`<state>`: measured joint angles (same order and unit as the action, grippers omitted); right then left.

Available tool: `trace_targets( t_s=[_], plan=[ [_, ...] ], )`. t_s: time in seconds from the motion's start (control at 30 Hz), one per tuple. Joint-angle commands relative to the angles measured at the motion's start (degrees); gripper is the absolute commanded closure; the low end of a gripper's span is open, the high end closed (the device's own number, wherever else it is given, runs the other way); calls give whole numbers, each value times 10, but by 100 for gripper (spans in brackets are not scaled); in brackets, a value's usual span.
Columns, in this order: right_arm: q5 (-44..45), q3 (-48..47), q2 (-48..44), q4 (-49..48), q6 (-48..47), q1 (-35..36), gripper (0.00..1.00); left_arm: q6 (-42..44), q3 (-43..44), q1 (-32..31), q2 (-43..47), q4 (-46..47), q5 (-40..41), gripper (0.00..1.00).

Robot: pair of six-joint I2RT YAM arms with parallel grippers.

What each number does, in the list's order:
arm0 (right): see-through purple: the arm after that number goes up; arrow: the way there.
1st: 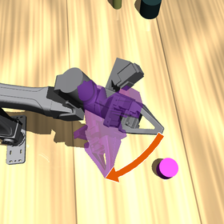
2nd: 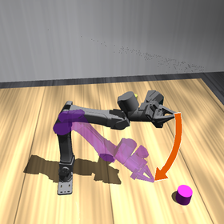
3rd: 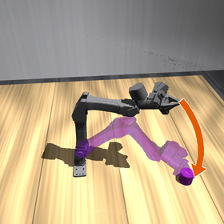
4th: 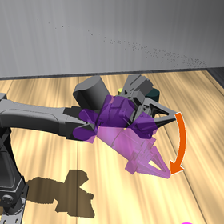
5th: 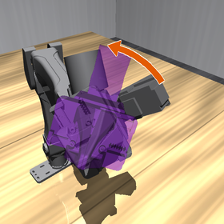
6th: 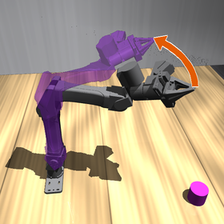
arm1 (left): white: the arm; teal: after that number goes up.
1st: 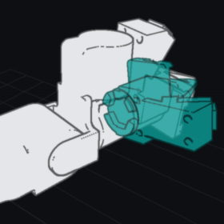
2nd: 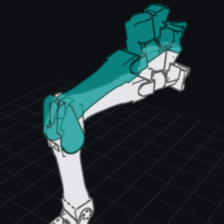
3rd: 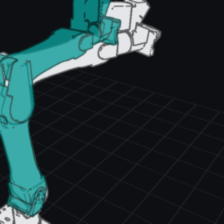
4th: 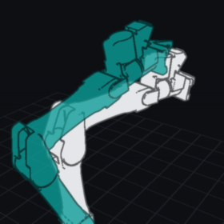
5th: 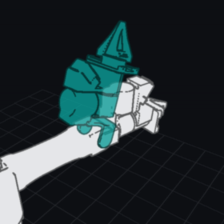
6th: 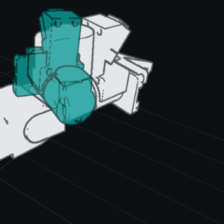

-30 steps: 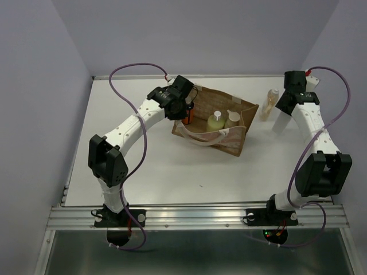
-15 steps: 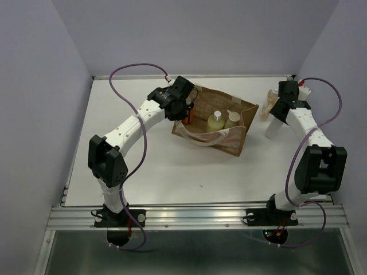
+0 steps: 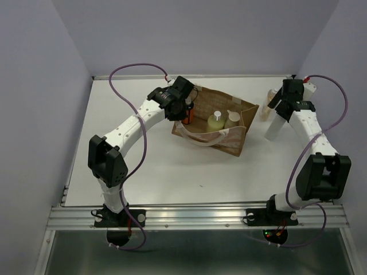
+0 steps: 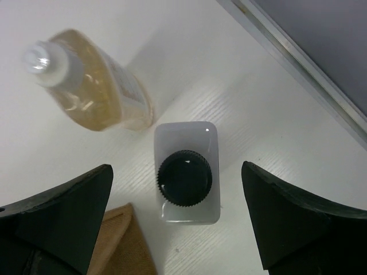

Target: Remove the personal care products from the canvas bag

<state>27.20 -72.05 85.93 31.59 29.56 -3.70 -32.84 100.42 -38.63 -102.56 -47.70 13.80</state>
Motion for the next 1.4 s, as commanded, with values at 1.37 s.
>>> trace_targets(
  t_s=[1.37],
  plan=[
    [-164, -300, 123, 233, -35, 364, 0, -5, 10, -11, 5, -20, 3, 100]
  ],
)
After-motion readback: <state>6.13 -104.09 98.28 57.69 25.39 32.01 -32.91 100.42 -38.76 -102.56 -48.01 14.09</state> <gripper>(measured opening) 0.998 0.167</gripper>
